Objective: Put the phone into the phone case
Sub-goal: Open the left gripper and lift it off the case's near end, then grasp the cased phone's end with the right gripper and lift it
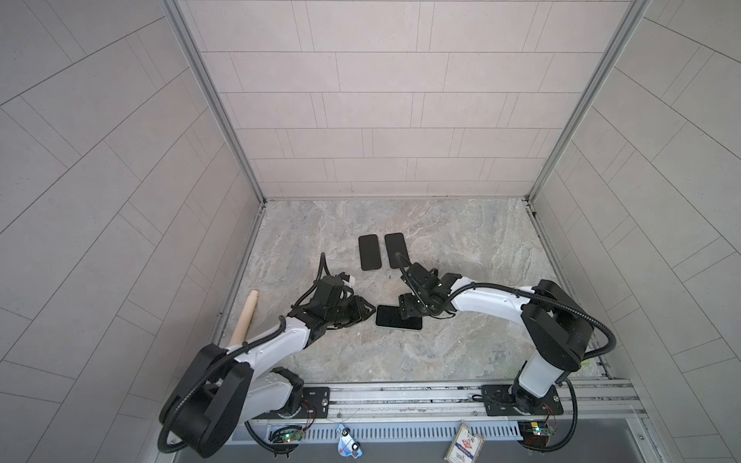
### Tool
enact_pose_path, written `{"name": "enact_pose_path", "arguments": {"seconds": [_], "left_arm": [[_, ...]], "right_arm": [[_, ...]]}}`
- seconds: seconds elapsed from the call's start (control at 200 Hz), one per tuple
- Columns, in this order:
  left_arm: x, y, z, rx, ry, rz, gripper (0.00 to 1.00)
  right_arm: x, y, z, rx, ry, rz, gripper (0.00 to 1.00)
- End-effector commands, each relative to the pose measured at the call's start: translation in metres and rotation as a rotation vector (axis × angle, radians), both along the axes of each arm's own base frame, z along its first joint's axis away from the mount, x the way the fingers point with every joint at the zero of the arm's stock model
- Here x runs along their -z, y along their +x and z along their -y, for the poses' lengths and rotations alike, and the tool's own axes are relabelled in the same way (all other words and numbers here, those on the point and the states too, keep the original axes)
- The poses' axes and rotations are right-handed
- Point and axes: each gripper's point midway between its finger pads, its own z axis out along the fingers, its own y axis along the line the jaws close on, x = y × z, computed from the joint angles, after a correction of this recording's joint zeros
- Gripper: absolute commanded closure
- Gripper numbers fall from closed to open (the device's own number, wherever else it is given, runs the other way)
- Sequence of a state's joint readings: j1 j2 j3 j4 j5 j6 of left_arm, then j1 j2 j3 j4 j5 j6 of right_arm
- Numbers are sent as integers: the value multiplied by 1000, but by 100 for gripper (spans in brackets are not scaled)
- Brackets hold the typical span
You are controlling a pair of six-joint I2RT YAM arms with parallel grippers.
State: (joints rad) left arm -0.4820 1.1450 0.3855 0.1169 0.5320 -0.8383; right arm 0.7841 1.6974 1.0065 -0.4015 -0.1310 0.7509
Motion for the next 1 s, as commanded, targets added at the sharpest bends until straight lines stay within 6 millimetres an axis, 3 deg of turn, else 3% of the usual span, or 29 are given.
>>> {"name": "enact_pose_path", "arguments": {"seconds": [0.0,0.255,0.295,0.515,0.7,0.911,0.991], "left_arm": [[-6,5,-13,-77,12,53,67],[-18,6,-25,-156,-15,117,66],[-11,3,-29,-174,-11,111,66],[-16,2,-35,-219,-46,141,66],[-17,3,-42,-244,-23,160,66],[-15,11,-34,-223,-27,154,66],[-12,14,-27,-201,-30,137,66]], "right_arm": [[4,1,16,20,-46,-1,24],[1,15,10,-19,-95,-29,24],[4,17,9,-21,-96,-44,24],[24,12,-2,-43,-29,-133,25],[9,-14,-16,-11,126,-154,25],[-9,-55,-20,-68,104,-95,24],[-11,-68,-21,-113,35,-57,1]]}}
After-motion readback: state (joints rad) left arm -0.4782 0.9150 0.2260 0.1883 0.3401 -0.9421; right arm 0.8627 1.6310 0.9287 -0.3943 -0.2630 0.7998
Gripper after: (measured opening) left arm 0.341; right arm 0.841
